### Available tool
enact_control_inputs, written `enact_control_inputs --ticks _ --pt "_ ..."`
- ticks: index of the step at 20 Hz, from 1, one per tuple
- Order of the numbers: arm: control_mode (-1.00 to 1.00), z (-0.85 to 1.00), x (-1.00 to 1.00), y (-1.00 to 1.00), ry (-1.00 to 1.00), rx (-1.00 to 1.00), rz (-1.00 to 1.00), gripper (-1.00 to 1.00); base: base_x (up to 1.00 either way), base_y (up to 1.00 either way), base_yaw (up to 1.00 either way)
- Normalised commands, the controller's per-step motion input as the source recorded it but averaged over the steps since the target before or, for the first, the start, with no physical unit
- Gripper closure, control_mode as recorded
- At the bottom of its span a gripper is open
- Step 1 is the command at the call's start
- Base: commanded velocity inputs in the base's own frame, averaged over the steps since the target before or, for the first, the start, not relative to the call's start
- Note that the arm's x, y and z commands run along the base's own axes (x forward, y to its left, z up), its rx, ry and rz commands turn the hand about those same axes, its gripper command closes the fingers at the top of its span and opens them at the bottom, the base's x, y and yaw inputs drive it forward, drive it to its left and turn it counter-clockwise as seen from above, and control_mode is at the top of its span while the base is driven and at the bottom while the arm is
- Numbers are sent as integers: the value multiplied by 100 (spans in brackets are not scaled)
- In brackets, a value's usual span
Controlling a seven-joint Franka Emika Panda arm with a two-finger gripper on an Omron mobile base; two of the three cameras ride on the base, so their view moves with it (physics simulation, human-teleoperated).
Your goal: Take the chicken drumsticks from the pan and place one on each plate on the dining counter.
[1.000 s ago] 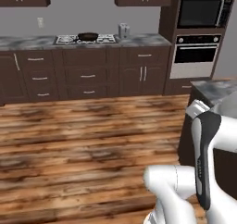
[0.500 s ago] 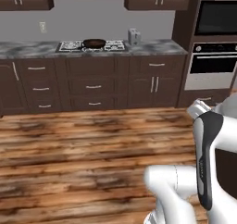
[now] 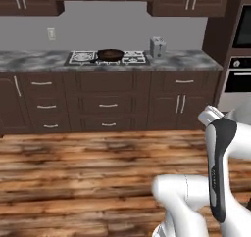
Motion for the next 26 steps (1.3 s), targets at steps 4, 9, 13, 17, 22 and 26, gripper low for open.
enact_control_inputs --ticks 4,9,13,17,22,26 --pt "100 0 0 0 0 0 0 -100 100 -7 16" --pt "100 0 0 0 0 0 0 -100 100 -15 14" --pt "100 0 0 0 0 0 0 -100 100 -12 14" --pt "100 0 0 0 0 0 0 -100 100 -3 12" --pt "100 0 0 0 0 0 0 -100 100 -2 9" --pt "100 0 0 0 0 0 0 -100 100 0 2"
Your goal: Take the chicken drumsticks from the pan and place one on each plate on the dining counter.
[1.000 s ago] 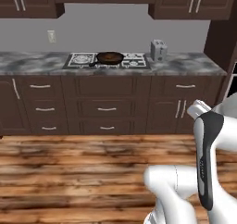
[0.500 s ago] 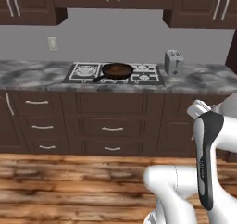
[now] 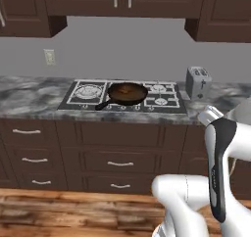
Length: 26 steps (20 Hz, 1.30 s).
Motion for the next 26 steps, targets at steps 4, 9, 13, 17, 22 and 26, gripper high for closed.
enact_control_inputs --ticks 4,9,13,17,22,26 --pt "100 0 0 0 0 0 0 -100 100 15 0" --pt "100 0 0 0 0 0 0 -100 94 37 -1" --pt "100 0 0 0 0 0 0 -100 89 44 -3" --pt "100 0 0 0 0 0 0 -100 85 37 -4" --pt "-100 -5 29 7 0 0 -2 -100 47 18 -3" --pt "-100 -13 88 3 12 -4 0 -100 0 0 0"
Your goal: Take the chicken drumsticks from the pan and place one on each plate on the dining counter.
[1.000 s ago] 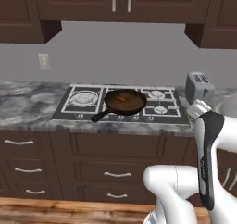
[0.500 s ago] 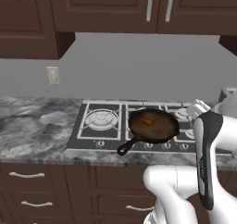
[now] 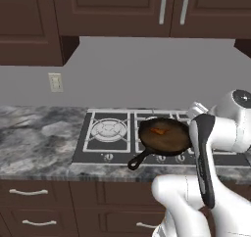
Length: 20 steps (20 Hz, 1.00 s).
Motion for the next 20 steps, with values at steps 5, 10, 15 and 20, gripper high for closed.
enact_control_inputs --ticks 5,10,15,20 --pt "-100 -27 88 0 18 -5 1 -100 0 0 0" --pt "-100 -66 83 0 34 4 2 -100 0 0 0" --pt "-100 -48 71 0 22 18 -4 -100 0 0 0" --pt "-100 -33 82 19 0 16 -12 -100 0 0 0"
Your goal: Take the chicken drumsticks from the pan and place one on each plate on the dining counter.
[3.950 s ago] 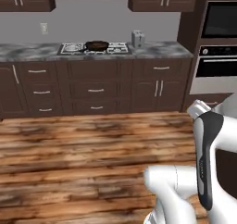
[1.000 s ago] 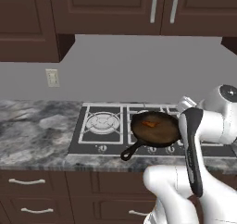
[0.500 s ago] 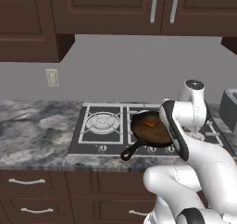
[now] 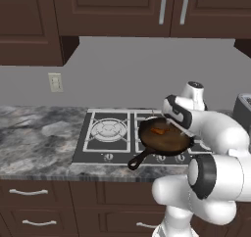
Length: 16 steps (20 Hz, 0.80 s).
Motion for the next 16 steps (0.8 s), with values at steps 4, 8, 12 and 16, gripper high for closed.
enact_control_inputs --ticks 4,8,12,16 --pt "-100 -37 61 38 3 5 -29 -100 0 0 0" --pt "-100 -12 50 29 29 3 -33 -100 0 0 0" --pt "-100 -27 36 7 41 3 -36 -100 0 0 0" --pt "-100 -49 43 0 24 0 -32 -100 0 0 0"
